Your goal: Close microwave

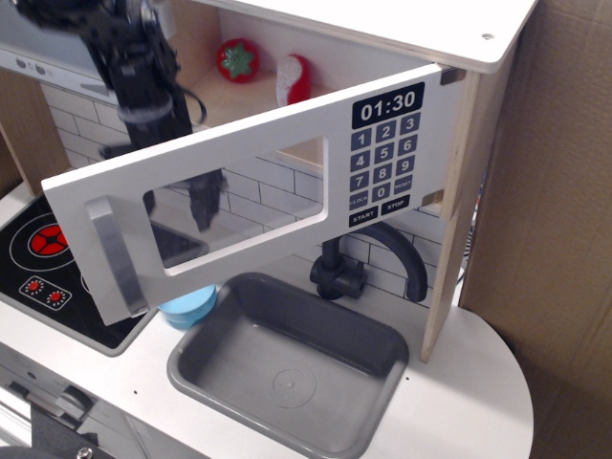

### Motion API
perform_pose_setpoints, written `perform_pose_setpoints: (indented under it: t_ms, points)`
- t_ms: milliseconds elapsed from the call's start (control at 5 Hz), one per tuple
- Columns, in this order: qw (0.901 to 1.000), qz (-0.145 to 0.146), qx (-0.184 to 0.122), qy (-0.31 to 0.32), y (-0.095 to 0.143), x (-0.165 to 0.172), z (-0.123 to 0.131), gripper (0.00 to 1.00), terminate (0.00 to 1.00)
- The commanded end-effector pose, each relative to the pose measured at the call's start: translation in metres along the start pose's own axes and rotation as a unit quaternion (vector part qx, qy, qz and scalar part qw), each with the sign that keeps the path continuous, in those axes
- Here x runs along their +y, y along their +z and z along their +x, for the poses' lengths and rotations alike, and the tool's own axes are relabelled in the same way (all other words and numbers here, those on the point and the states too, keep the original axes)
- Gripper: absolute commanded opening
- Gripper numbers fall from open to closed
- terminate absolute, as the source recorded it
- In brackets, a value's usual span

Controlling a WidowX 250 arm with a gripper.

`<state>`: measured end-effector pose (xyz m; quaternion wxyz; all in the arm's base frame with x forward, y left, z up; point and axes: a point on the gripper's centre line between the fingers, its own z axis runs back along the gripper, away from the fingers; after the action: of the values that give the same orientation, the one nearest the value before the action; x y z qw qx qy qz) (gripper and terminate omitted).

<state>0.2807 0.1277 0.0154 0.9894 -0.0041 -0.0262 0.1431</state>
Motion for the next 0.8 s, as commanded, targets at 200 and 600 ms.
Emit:
perform_pose_setpoints:
  t_ms: [200, 600]
  points:
    - [0.9949, -0.002, -0.051, -0.087, 0.133, -0.006, -0.017, 1.00, 0.00]
    - [0.9898, -0.055, -0.062, -0.116, 0.164, -0.029, -0.021, 1.00, 0.00]
